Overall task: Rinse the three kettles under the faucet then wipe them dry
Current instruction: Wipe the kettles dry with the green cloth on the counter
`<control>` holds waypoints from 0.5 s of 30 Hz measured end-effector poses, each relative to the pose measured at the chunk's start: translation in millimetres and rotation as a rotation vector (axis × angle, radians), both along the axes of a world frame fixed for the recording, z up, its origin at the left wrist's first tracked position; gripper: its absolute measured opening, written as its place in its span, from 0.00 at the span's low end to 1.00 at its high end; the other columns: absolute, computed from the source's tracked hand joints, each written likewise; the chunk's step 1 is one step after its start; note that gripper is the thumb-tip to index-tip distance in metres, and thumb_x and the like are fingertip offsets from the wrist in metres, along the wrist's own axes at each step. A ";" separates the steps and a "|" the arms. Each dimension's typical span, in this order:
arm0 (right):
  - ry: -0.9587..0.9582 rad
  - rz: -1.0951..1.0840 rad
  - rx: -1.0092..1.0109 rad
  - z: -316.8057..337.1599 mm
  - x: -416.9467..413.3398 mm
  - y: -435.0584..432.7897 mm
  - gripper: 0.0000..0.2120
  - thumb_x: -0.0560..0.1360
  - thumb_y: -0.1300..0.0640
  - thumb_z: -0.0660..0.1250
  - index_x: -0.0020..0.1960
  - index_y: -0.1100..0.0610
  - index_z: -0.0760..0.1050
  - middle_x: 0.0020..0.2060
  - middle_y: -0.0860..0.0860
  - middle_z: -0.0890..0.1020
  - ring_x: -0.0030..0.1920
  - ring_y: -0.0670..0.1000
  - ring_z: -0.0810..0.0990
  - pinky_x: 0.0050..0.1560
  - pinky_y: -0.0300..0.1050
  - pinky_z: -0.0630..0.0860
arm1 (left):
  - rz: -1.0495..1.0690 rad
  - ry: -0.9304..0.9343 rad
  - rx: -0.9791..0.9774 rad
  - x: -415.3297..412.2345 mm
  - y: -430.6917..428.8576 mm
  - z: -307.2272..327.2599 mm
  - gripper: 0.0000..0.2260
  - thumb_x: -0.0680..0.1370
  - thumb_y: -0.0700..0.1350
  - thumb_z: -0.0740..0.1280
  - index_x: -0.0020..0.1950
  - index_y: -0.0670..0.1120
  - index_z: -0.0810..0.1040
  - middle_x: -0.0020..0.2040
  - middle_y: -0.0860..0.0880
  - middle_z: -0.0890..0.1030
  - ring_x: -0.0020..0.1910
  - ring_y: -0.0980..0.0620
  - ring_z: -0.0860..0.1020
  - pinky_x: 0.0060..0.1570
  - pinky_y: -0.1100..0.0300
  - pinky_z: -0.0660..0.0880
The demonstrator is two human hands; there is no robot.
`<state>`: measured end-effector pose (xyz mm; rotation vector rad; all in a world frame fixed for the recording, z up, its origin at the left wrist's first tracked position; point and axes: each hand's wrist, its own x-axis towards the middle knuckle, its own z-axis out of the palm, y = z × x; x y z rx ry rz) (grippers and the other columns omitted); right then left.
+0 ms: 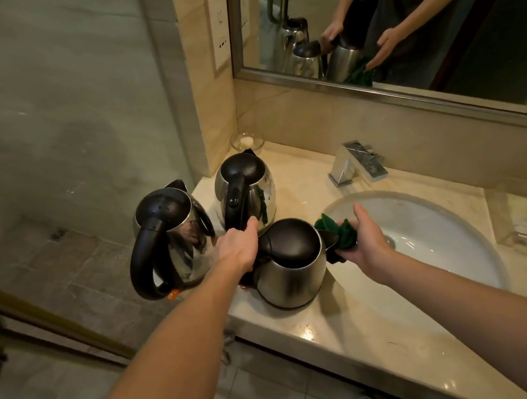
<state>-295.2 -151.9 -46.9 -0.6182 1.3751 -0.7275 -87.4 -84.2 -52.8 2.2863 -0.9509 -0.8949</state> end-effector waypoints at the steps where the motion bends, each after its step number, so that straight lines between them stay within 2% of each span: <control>1: -0.047 -0.053 0.031 -0.2 -0.5 2.7 0.34 0.80 0.37 0.56 0.74 0.62 0.64 0.66 0.59 0.74 0.62 0.57 0.76 0.56 0.53 0.74 | -0.020 0.026 0.000 1.4 0.5 1.2 0.29 0.78 0.65 0.50 0.39 0.43 0.76 0.37 0.43 0.80 0.37 0.46 0.78 0.48 0.52 0.74; 4: -0.098 -0.100 0.102 -5.7 -2.5 11.5 0.35 0.80 0.37 0.55 0.74 0.64 0.62 0.66 0.60 0.73 0.65 0.59 0.73 0.60 0.55 0.72 | -0.042 0.081 -0.032 3.9 4.7 1.7 0.28 0.79 0.64 0.52 0.39 0.42 0.76 0.38 0.44 0.79 0.38 0.47 0.77 0.41 0.54 0.71; 8: -0.079 -0.051 0.110 -12.4 1.9 22.3 0.32 0.80 0.37 0.55 0.66 0.64 0.70 0.63 0.59 0.76 0.64 0.57 0.75 0.67 0.56 0.71 | 0.058 0.156 -0.082 -4.6 13.1 -3.3 0.32 0.73 0.69 0.54 0.44 0.42 0.80 0.40 0.43 0.81 0.42 0.45 0.78 0.53 0.47 0.74; 11: -0.062 -0.061 0.073 -6.5 7.9 23.7 0.31 0.80 0.38 0.56 0.72 0.62 0.66 0.64 0.56 0.76 0.66 0.56 0.73 0.70 0.56 0.68 | 0.182 0.268 -0.142 -16.8 18.4 -7.2 0.35 0.63 0.74 0.53 0.42 0.44 0.79 0.40 0.43 0.81 0.42 0.44 0.79 0.51 0.45 0.76; 12: -0.044 -0.064 0.062 -2.3 9.4 22.4 0.32 0.80 0.39 0.56 0.74 0.61 0.64 0.66 0.55 0.74 0.68 0.56 0.72 0.71 0.56 0.67 | 0.220 0.284 -0.161 -20.4 18.4 -7.5 0.35 0.64 0.74 0.53 0.41 0.44 0.79 0.39 0.43 0.81 0.42 0.45 0.79 0.51 0.45 0.77; 15: 0.055 -0.057 0.038 6.1 10.6 15.1 0.33 0.80 0.38 0.56 0.77 0.57 0.61 0.71 0.54 0.70 0.71 0.55 0.68 0.73 0.56 0.64 | 0.287 0.264 -0.206 -28.5 15.3 -4.5 0.29 0.74 0.67 0.56 0.38 0.42 0.78 0.36 0.43 0.80 0.39 0.46 0.79 0.45 0.51 0.76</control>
